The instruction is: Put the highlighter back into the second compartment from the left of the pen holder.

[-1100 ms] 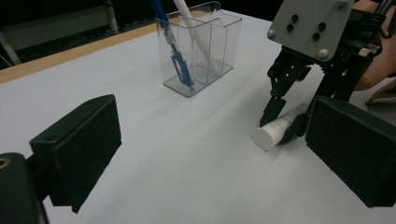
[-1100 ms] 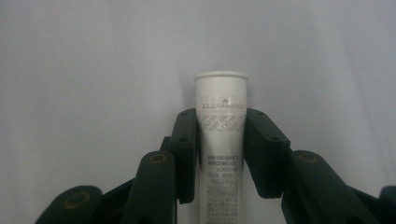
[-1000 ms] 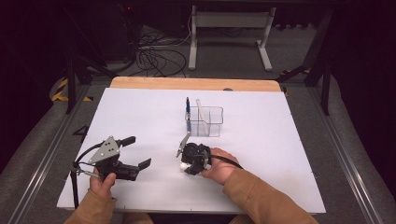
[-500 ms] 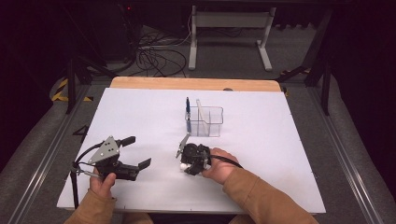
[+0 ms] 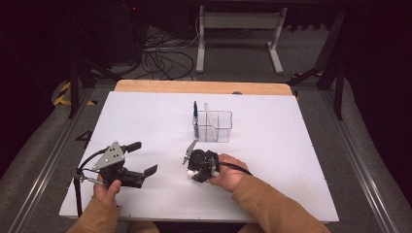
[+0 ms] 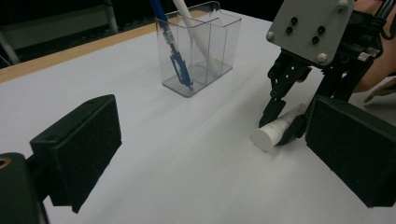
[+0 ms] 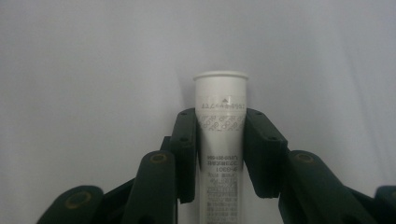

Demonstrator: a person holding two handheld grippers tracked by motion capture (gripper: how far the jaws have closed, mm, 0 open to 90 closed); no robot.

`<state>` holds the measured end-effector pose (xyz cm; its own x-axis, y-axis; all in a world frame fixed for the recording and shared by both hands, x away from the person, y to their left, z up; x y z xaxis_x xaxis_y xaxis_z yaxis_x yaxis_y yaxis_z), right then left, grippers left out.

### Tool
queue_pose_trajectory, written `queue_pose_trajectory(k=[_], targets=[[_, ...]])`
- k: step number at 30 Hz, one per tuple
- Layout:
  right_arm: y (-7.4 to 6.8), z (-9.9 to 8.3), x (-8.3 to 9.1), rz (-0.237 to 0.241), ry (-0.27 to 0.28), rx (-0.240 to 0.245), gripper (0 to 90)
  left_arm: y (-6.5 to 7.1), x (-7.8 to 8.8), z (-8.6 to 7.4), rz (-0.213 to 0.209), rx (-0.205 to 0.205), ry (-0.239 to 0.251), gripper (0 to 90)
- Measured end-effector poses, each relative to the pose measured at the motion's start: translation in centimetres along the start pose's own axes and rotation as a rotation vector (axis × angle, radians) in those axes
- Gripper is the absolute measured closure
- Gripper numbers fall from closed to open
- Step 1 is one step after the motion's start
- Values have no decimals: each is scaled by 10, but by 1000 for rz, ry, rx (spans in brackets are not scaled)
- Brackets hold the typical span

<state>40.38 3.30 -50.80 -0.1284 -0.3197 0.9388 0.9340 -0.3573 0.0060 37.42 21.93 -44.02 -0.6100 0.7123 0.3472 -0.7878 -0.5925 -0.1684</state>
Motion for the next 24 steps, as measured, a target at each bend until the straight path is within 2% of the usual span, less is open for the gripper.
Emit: queue_pose_trajectory(k=[12, 16, 20, 21, 24], targets=[[-2, 0, 6, -9, 7, 10, 678, -1, 1, 0, 5, -5, -1, 44], [-2, 2, 18, -6, 49, -4, 678, -2, 1, 0, 7, -5, -2, 44], [0, 6, 30, -4, 89, 2, 678, -2, 1, 0, 7, 1, 1, 44], [-1, 7, 34, -2, 106, -12, 678, -2, 1, 0, 9, 0, 2, 44], [1, 11, 44, -1, 150, -2, 678, -3, 0, 1, 9, 4, 6, 45]])
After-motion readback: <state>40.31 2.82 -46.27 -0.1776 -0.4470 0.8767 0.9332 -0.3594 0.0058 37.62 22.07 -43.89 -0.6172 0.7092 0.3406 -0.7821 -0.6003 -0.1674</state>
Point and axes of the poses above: each handheld gripper's, and its own axes: x roughly backward along the jaws, z roughly out of its top, y roughly to its right, the point moved 8 cm from there along -x, roughly forward along the jaws, and after that the axes turned 10 degrees about -x, right-handed, at the moved point
